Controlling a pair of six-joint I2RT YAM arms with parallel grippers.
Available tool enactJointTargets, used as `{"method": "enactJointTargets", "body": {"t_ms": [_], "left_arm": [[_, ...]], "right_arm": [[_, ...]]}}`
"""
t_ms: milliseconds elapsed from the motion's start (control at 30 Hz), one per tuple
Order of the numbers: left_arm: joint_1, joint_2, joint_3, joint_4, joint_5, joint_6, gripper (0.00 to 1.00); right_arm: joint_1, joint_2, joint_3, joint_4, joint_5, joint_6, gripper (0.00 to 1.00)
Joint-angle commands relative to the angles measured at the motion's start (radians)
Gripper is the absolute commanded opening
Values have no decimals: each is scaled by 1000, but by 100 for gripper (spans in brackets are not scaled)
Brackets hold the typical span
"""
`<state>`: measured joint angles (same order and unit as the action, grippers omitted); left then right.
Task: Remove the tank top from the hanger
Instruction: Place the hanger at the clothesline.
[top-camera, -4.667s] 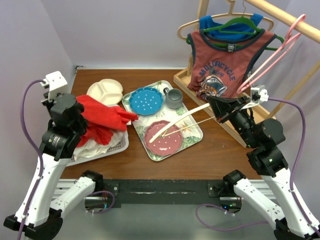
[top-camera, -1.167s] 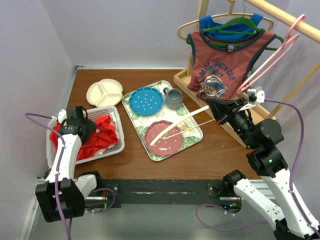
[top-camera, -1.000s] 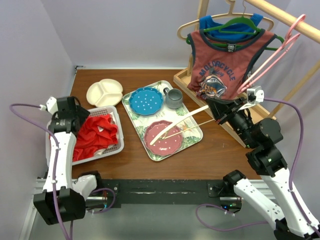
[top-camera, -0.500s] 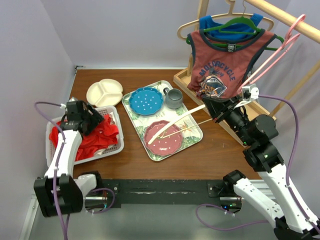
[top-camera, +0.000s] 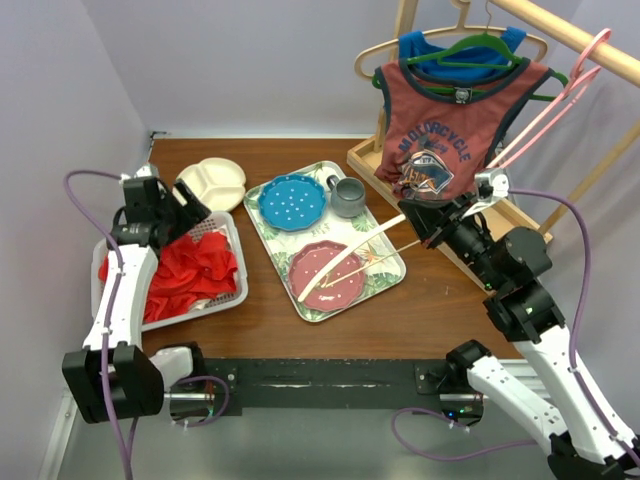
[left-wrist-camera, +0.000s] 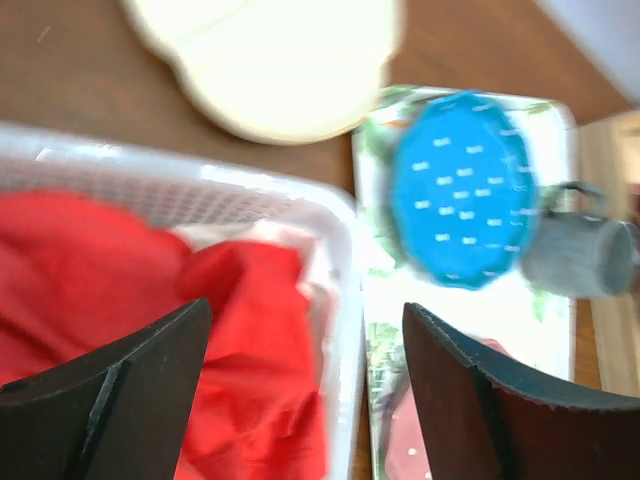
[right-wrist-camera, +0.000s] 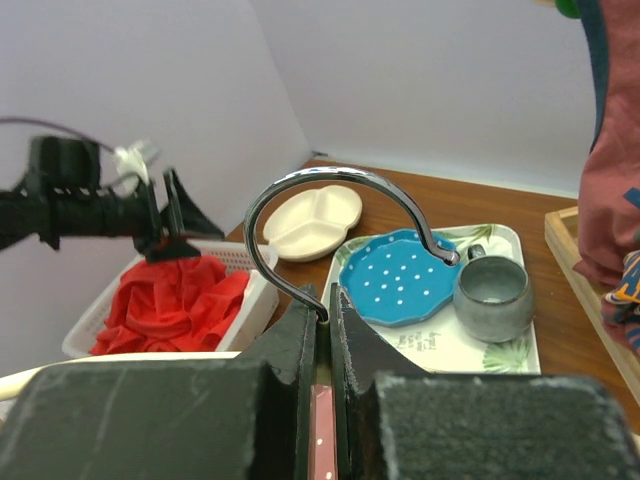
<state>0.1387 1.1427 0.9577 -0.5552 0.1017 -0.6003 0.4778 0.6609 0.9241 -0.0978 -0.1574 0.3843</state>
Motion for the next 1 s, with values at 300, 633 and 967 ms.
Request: {"method": "enactJointTargets", "body": {"t_ms": [300,633,967], "left_arm": [[-246,-104,122,138,510,250,96],[-531,-132,121,256,641,203,95],[-571,-178,142,174,658,227,89]], "right_arm": [[2,83,-13,32,-163,-47,0],[4,245,18,33,-174,-41,0],[4,353,55,47,-77,-13,0]]}}
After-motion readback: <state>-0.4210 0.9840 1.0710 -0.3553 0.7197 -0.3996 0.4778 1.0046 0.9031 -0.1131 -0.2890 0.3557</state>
